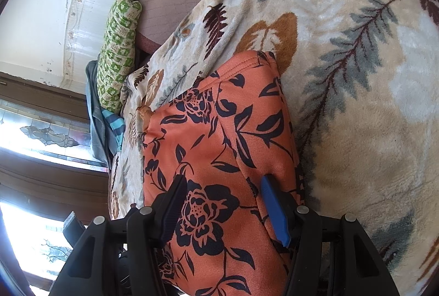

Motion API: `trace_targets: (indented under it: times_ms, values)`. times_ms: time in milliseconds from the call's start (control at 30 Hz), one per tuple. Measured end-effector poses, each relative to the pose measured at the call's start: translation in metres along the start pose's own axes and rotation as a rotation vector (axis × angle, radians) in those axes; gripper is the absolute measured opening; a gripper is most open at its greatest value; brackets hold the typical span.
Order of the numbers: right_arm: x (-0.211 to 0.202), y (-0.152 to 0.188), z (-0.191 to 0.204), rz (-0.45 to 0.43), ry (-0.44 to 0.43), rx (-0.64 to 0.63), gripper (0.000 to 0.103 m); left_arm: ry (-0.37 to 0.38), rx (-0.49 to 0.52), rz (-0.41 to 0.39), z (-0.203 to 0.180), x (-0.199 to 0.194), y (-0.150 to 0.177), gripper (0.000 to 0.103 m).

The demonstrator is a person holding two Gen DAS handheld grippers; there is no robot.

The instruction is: Fold small clothes

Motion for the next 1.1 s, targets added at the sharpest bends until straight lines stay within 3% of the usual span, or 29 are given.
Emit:
trace_targets:
  times_ms: [67, 167, 267, 333, 400, 500, 567, 667, 900, 1100]
  values:
    - [-0.012, -0.002, 0.006, -0.040, 0.002, -0.037, 0.060, -0.018, 0.028, -0.022, 0.005, -0.011, -0.005, 0.103]
    - [-0.041, -0.009, 0.002, -0.138, -0.007, -0.031, 0.060, -0.049, -0.013, -0.073, 0.028, -0.025, -0.011, 0.103]
    - [-0.058, -0.015, -0.017, -0.190, -0.031, 0.049, 0.060, -0.038, -0.036, -0.008, 0.039, -0.016, -0.005, 0.103]
    - [-0.058, -0.015, -0.022, -0.176, -0.059, 0.073, 0.060, -0.036, -0.018, 0.020, 0.036, -0.007, 0.003, 0.103]
    - [-0.053, -0.013, -0.023, -0.161, -0.079, 0.084, 0.060, -0.049, -0.030, -0.005, 0.035, -0.009, 0.007, 0.103]
    - [-0.045, -0.008, -0.010, -0.137, -0.114, 0.044, 0.060, -0.049, -0.038, 0.008, 0.035, -0.009, 0.008, 0.103]
    - [-0.032, -0.003, -0.002, -0.101, -0.092, 0.007, 0.060, -0.043, -0.026, 0.020, 0.035, -0.010, 0.007, 0.103]
    - [-0.005, 0.004, -0.008, -0.006, 0.011, 0.002, 0.060, -0.043, -0.007, 0.016, 0.035, -0.014, 0.004, 0.103]
    - [-0.031, -0.005, -0.010, -0.085, -0.047, 0.028, 0.060, -0.027, 0.002, -0.086, 0.029, -0.030, -0.014, 0.103]
    - [-0.039, -0.011, -0.024, -0.100, -0.028, 0.066, 0.060, 0.000, 0.009, -0.167, 0.018, -0.048, -0.032, 0.103]
Point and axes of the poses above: each gripper's, at about its wrist camera, not at the fingertips, and x roughly the way its jaws point, z to its left, y to its underside, the point moved 9 cm from there along x, roughly the way its jaws point, and after that the axes turned 10 degrees about z, right-handed, at the moved point
